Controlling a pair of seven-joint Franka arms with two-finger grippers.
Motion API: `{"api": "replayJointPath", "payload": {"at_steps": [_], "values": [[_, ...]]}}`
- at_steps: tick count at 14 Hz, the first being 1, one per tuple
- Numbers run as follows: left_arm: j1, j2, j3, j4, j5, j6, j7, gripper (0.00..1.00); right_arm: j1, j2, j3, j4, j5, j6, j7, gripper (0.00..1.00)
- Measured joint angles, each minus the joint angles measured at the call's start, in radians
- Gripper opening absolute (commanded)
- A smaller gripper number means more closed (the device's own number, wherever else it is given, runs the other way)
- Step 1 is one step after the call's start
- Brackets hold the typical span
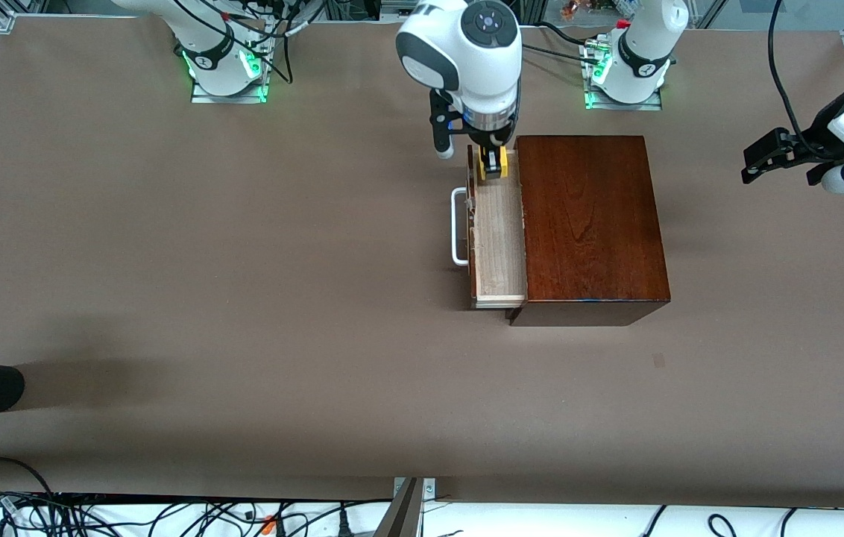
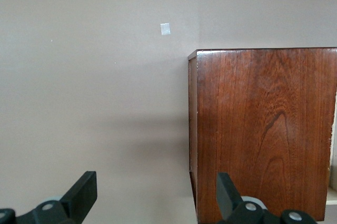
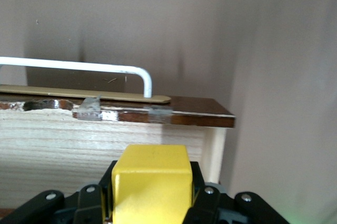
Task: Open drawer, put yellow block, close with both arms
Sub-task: 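Lower the cube into the drawer and open the right gripper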
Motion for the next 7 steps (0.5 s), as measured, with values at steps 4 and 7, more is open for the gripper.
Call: {"api": "replayJointPath", "payload": {"at_steps": [4,7], "values": [[0.0,0.0,0.001,0.0,0.0,-0.001,0.0,1.0,0.006,0.047,0.0,0.009,-0.012,0.024,0.014,0.0],[0.0,0.0,0.001,0.0,0.0,-0.005,0.0,1.0,0.01,0.08,0.0,0.01,-0.013,0.028,0.016,0.15]]}}
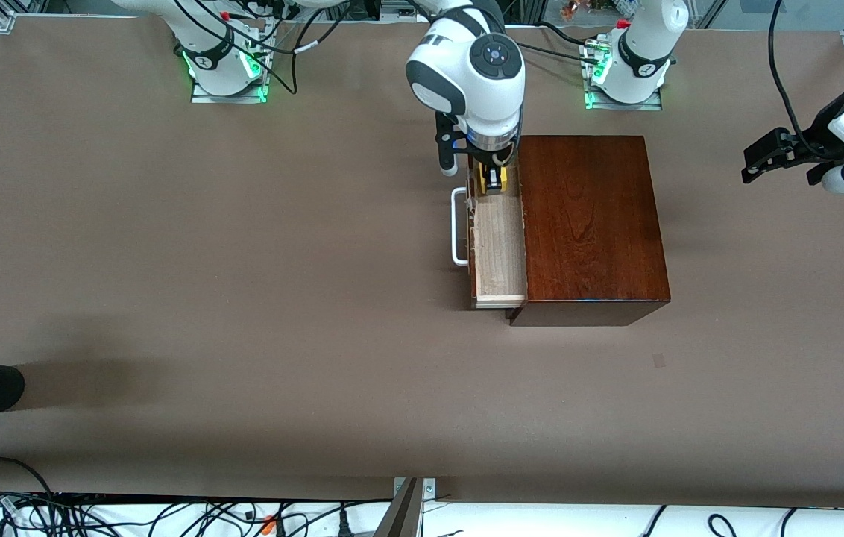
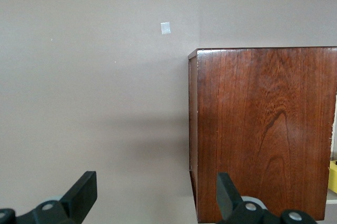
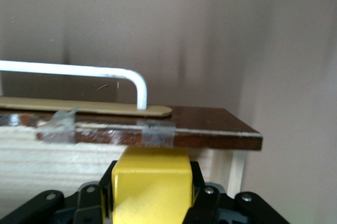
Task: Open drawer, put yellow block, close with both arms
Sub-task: 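Lower the cube into the drawer and open the right gripper, then withdraw the right gripper while the left gripper reaches the drawer handle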
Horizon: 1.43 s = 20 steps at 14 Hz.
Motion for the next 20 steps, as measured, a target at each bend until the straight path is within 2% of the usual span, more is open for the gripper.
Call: {"api": "replayJointPath", "payload": {"at_steps": [1,3,4,10,15,17,20], "values": [[0.0,0.0,0.0,0.0,0.0,-0.001,0.0,1.0,0.002,0.011,0.0,0.0,0.0,0.001,0.0,0.37],[0.0,0.0,0.0,0.0,0.0,-0.003,0.0,1.0,0.008,0.028,0.0,0.001,-0.002,0.004,0.002,0.91],[0.0,0.0,0.0,0.0,0.0,-0.004,0.0,1.0,0.009,0.029,0.0,0.001,-0.002,0.005,0.004,1.0],[0.0,0.0,0.0,0.0,0.0,-0.009,0.0,1.0,0.009,0.02,-0.011,0.034,-0.003,-0.009,0.008,1.0],[0.0,0.0,0.0,0.0,0.0,-0.01,0.0,1.0,0.0,-0.043,-0.012,0.157,-0.004,-0.22,-0.003,1.0],[0.0,0.0,-0.002,0.0,0.0,-0.01,0.0,1.0,-0.014,-0.086,-0.016,0.177,-0.008,-0.297,-0.089,1.0],[-0.002,0.0,-0.007,0.0,0.0,-0.044,0.001,1.0,-0.087,-0.157,-0.035,0.181,-0.014,-0.425,-0.384,1.0]]}}
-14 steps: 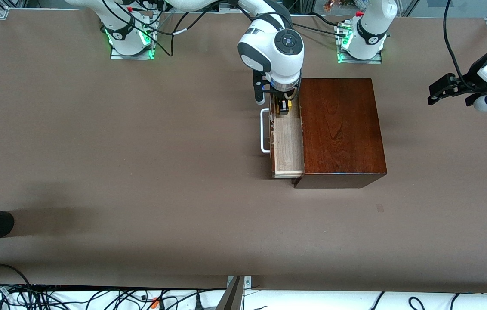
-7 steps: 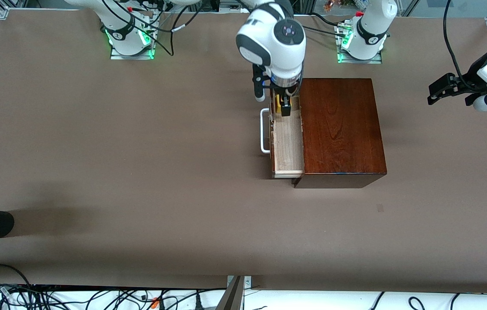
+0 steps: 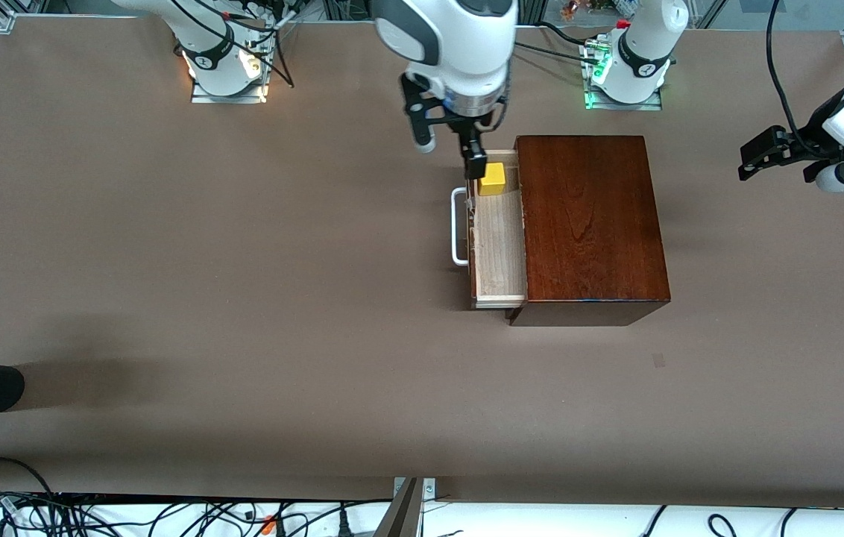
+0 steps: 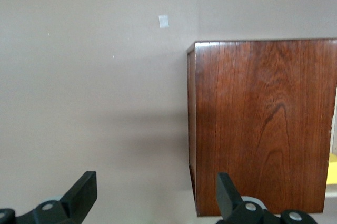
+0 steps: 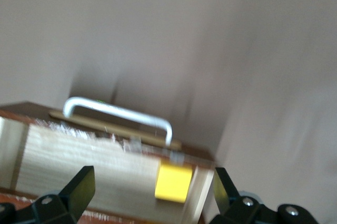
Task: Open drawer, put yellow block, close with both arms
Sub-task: 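Withdraw the right gripper while the left gripper reaches the drawer handle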
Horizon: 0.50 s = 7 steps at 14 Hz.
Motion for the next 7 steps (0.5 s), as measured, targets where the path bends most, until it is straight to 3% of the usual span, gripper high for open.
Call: {"api": "replayJointPath", "payload": {"at_steps": [3,7], "values": [[-0.009,0.004,-0.013,-0.002,-0.046,-0.05,0.013,1.0,-0.083,-0.078,-0.076,-0.009,0.001,-0.12,-0.371,1.0],[-0.016,0.048,-0.108,-0.004,-0.065,-0.062,0.137,1.0,-0.098,-0.219,-0.264,-0.146,0.002,-0.143,-0.863,1.0]]}}
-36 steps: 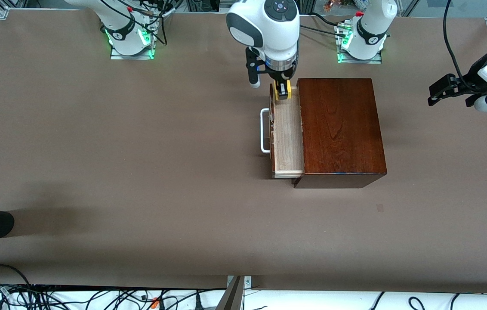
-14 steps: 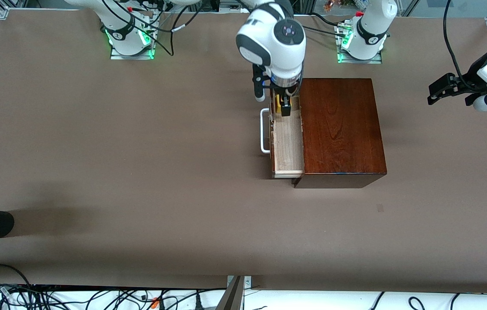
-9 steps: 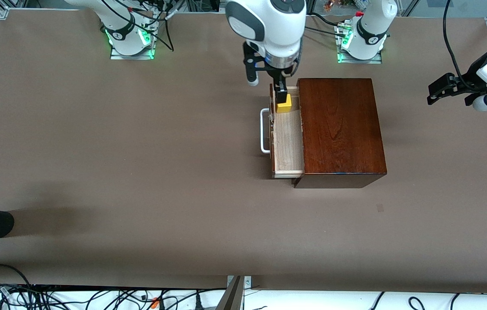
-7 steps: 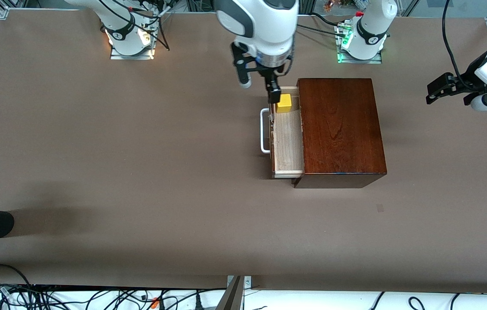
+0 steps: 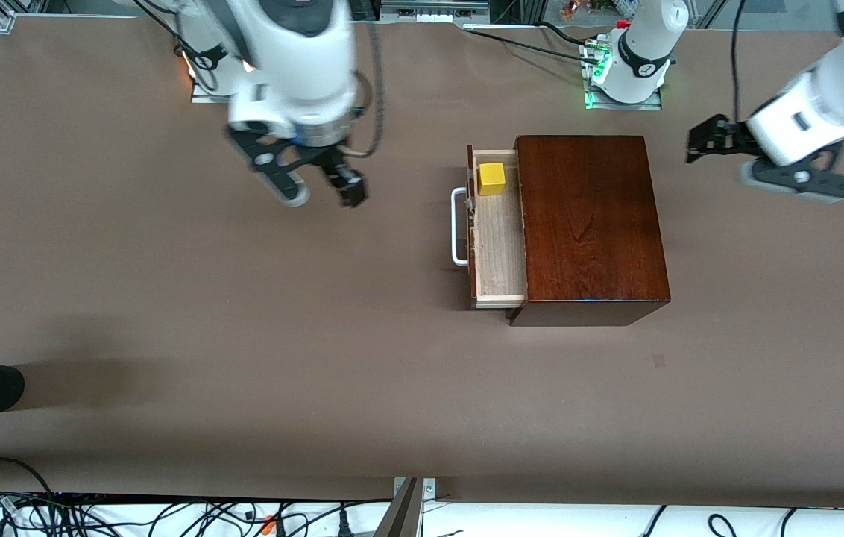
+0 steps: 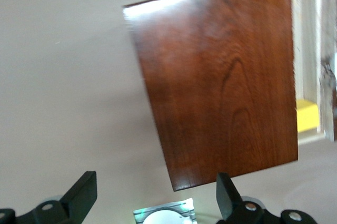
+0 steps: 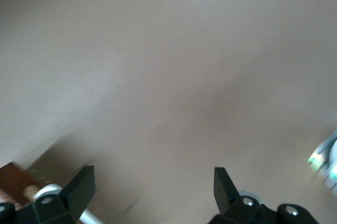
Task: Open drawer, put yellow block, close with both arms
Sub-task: 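Withdraw the right gripper while the left gripper reaches the drawer handle, then push the drawer shut with the left gripper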
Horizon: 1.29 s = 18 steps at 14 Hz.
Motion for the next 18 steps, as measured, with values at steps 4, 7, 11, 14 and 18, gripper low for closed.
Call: {"api": "replayJointPath", "payload": {"at_steps": [4,7,11,14,18], "values": [[-0.006,0.064,-0.164,0.0,-0.003,0.001,0.128,1.0,-0.003,-0.132,-0.183,-0.154,0.001,0.012,-0.412,1.0],[-0.012,0.142,-0.312,0.02,-0.004,0.026,0.161,1.0,-0.059,-0.258,-0.24,-0.31,0.0,0.094,-0.654,1.0],[-0.018,0.278,-0.464,0.062,-0.003,0.162,0.182,1.0,-0.244,-0.371,-0.214,-0.452,-0.001,0.159,-0.971,1.0],[-0.076,0.369,-0.504,0.067,0.02,0.305,0.259,1.0,-0.469,-0.38,-0.073,-0.466,0.0,0.181,-1.142,1.0],[-0.204,0.481,-0.508,0.068,0.184,0.461,0.294,1.0,-0.628,-0.38,0.043,-0.466,0.0,0.189,-1.239,1.0]]}}
